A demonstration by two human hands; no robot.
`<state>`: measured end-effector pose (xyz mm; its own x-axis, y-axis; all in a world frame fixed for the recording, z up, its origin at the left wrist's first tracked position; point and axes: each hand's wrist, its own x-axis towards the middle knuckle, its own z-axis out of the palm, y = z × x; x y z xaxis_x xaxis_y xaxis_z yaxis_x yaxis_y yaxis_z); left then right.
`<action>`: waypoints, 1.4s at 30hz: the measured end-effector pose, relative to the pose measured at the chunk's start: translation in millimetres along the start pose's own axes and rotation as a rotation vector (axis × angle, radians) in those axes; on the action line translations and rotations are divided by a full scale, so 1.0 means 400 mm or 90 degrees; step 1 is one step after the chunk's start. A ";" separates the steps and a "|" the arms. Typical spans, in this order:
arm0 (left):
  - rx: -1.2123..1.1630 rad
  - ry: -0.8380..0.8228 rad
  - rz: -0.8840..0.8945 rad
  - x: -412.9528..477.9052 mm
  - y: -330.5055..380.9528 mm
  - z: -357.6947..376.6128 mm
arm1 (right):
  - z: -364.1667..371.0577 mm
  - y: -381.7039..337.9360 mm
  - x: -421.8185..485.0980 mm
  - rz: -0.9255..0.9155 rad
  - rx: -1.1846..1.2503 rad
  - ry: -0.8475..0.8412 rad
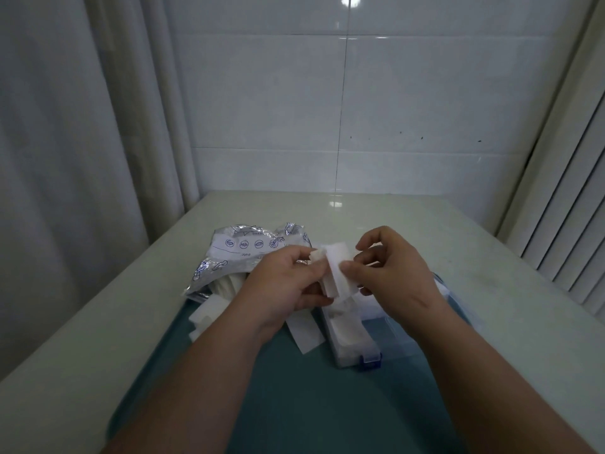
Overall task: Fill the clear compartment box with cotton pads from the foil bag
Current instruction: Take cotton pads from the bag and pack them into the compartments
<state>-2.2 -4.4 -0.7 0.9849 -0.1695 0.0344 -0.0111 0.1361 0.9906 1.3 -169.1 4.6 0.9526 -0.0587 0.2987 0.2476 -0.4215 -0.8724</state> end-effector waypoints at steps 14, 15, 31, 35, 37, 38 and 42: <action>0.043 0.036 0.018 0.008 -0.009 -0.007 | 0.013 0.008 -0.005 0.029 -0.041 -0.097; 0.044 0.037 0.020 0.008 -0.010 -0.007 | 0.013 0.008 -0.005 0.031 -0.032 -0.096; 0.048 0.034 0.015 0.011 -0.013 -0.005 | 0.010 0.006 -0.002 0.047 0.005 -0.052; 0.042 0.032 0.011 0.011 -0.011 -0.004 | 0.011 0.005 -0.003 0.050 0.009 -0.055; 0.045 0.035 0.012 0.010 -0.010 -0.004 | 0.011 0.002 -0.003 0.052 0.018 -0.048; 0.045 0.037 0.012 0.009 -0.009 -0.003 | 0.012 0.001 -0.004 0.056 0.025 -0.045; 0.046 0.041 0.009 0.008 -0.007 -0.003 | 0.012 -0.001 -0.004 0.065 0.028 -0.049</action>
<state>1.0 -4.2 -3.3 0.9937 -0.1043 0.0421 -0.0352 0.0673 0.9971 0.4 -164.5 2.6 0.9836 -0.0286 0.1779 0.1542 -0.3771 -0.9132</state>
